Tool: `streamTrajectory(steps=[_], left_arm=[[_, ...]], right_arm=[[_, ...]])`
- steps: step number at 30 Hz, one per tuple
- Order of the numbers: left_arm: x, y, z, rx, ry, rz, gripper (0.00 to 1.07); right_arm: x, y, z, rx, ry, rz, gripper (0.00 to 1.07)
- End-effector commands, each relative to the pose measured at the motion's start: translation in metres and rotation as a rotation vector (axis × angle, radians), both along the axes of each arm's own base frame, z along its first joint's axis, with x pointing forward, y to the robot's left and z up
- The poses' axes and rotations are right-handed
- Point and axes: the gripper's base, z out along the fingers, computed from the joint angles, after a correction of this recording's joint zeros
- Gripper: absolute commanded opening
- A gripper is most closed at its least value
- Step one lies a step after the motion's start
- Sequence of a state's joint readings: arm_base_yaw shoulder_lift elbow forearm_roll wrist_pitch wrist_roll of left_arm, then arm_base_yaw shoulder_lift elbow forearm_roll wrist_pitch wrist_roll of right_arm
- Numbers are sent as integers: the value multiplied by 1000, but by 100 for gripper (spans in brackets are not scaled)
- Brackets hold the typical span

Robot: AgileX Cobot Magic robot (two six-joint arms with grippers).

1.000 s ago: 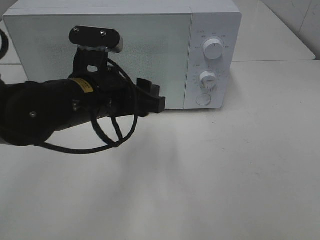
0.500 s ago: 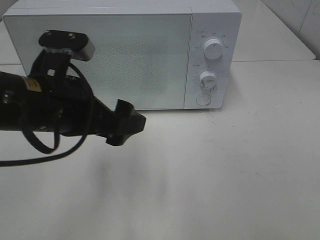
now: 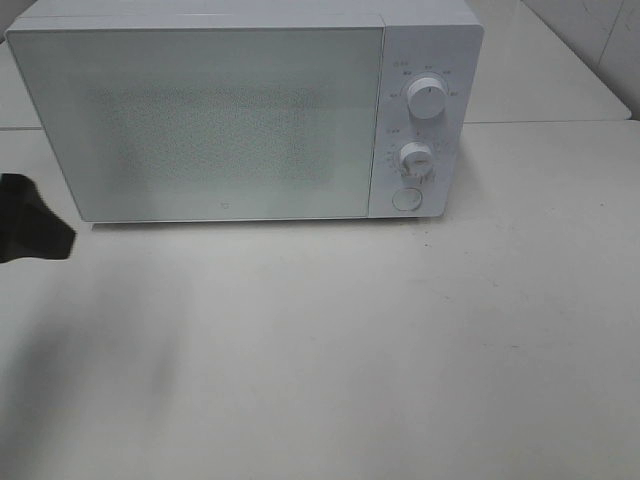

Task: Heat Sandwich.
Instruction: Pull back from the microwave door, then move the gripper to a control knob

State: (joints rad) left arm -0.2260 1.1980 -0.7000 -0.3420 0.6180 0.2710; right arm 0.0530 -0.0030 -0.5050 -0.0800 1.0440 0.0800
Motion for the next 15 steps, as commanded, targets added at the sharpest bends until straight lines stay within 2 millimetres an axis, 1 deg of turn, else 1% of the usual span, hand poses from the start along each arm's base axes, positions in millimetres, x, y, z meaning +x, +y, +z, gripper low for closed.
streamTrajectory(steps=[1, 2, 3, 4, 6, 10, 12, 13, 14, 15], left_arm=[[-11, 27, 9, 40, 21, 70, 103], [-18, 41, 13, 53, 39, 133, 103], [-22, 46, 15, 58, 45, 159, 103], [-22, 46, 15, 58, 45, 159, 103], [-34, 63, 22, 62, 62, 242, 103], [-46, 66, 29, 54, 52, 263, 103], [-59, 64, 37, 61, 33, 253, 103], [-59, 64, 37, 61, 33, 253, 103], [-63, 64, 39, 66, 23, 250, 103], [-71, 64, 42, 69, 4, 248, 103]], right_arm=[[-4, 0, 0, -9, -32, 2, 76], [-4, 0, 0, -9, -32, 2, 76], [-4, 0, 0, -9, -32, 2, 76], [-4, 0, 0, -9, -32, 2, 76], [-4, 0, 0, -9, -32, 2, 76], [-4, 0, 0, -9, -32, 2, 76], [-4, 0, 0, -9, -32, 2, 76], [-4, 0, 0, -9, -32, 2, 76], [-4, 0, 0, -9, -32, 2, 76], [-4, 0, 0, -9, -32, 2, 76]])
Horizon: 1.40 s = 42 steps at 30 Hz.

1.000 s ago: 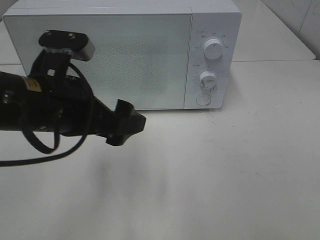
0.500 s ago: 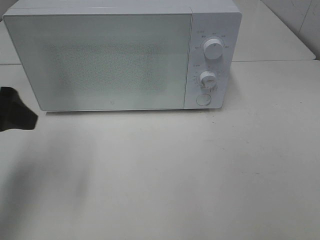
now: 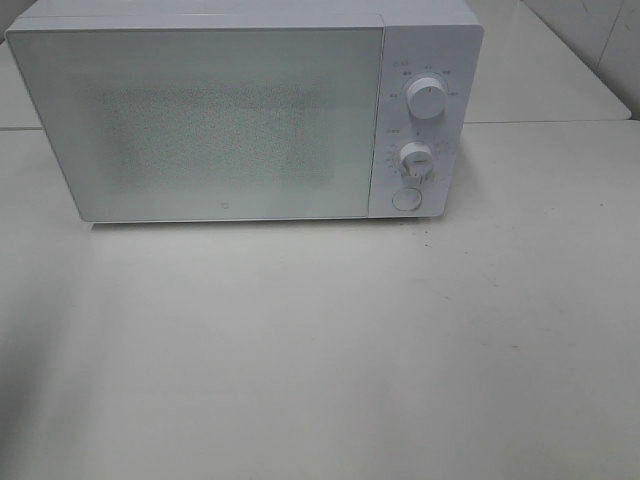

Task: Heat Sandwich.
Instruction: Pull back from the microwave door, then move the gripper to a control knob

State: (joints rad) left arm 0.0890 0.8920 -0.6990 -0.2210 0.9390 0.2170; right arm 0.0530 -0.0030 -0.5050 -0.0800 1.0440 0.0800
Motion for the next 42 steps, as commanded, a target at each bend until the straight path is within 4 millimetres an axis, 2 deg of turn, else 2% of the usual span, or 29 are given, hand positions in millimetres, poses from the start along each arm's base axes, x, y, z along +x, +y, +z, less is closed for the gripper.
streamTrajectory(steps=[1, 3, 4, 7, 9, 14, 22, 26, 36, 42], left_arm=[[-17, -1, 1, 5, -20, 4, 103], [-21, -1, 0, 5, -28, 4, 103], [-33, -2, -5, 13, -44, 4, 103], [-44, -3, -10, 15, -68, 5, 103], [-58, -4, -13, 21, -115, 5, 103], [-76, -5, -11, 34, -184, 13, 103], [-81, -7, -11, 17, -186, 13, 103], [-84, -7, -21, 8, -119, 26, 103], [-85, -4, -21, 18, -114, 68, 103], [-101, -5, -15, 10, -229, 68, 103]], right_arm=[[-4, 0, 0, -9, -32, 2, 76], [-4, 0, 0, -9, -32, 2, 76], [-4, 0, 0, -9, -32, 2, 76], [-4, 0, 0, -9, -32, 2, 76], [-4, 0, 0, -9, -32, 2, 76], [-4, 0, 0, -9, -32, 2, 76], [-4, 0, 0, -9, -32, 2, 76], [-4, 0, 0, -9, -32, 2, 76], [-4, 0, 0, -9, -32, 2, 76], [-4, 0, 0, -9, -32, 2, 76]])
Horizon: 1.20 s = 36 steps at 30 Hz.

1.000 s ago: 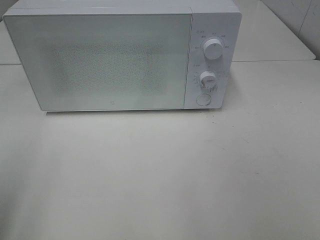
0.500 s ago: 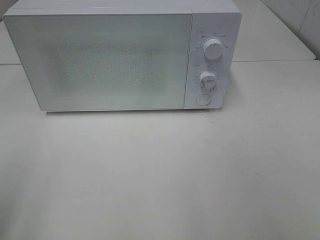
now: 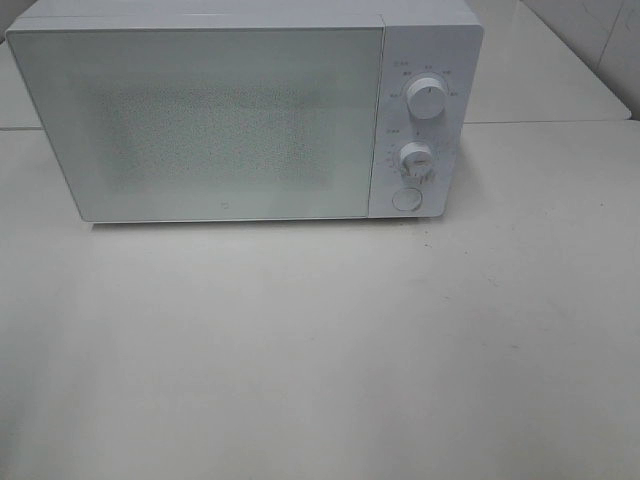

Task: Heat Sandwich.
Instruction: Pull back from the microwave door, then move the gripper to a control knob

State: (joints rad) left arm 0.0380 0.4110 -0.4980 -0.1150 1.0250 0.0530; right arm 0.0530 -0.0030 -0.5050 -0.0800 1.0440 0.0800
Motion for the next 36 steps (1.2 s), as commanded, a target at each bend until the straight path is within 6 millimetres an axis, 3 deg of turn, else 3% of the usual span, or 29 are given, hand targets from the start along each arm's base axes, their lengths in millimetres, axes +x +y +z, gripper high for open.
streamTrajectory(steps=[1, 12, 36], left_arm=[[-14, -2, 4, -11, -86, -4, 103], [-68, -4, 11, -3, -443, -7, 103], [-67, -4, 10, -7, -437, -8, 103]], right_arm=[[-4, 0, 0, -9, -32, 2, 76], [-4, 0, 0, -9, -32, 2, 76], [-4, 0, 0, -9, -32, 2, 76]])
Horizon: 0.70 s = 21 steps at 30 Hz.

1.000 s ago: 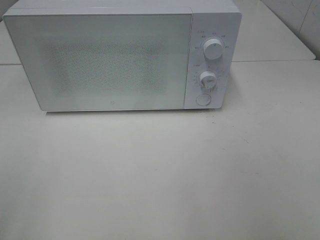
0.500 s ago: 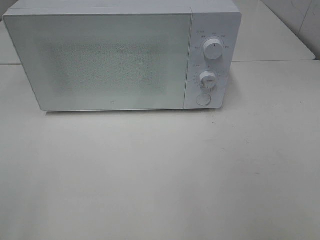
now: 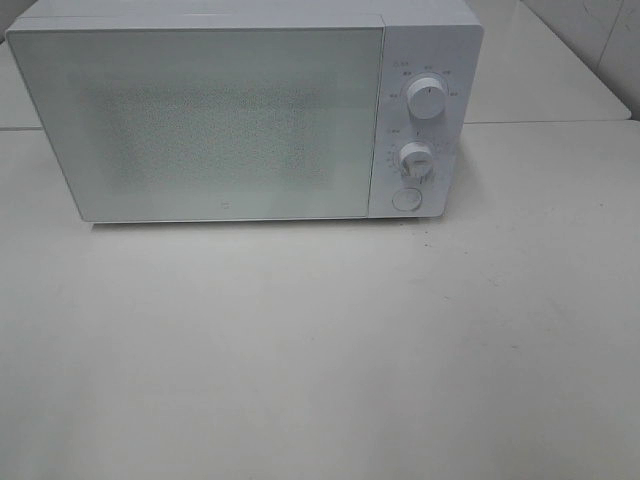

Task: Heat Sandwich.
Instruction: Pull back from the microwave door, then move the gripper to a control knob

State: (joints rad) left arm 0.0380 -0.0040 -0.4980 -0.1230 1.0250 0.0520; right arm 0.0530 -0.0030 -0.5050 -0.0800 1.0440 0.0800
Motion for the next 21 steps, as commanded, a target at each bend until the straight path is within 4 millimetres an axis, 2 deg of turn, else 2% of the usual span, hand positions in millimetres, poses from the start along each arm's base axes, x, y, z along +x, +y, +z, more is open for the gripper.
streamTrajectory(steps=[1, 21], left_arm=[[-4, -1, -1, -13, -22, -8, 103], [-4, -1, -1, -13, -22, -8, 103]], right_arm=[[-4, 0, 0, -9, -32, 2, 76], [-4, 0, 0, -8, -32, 2, 76]])
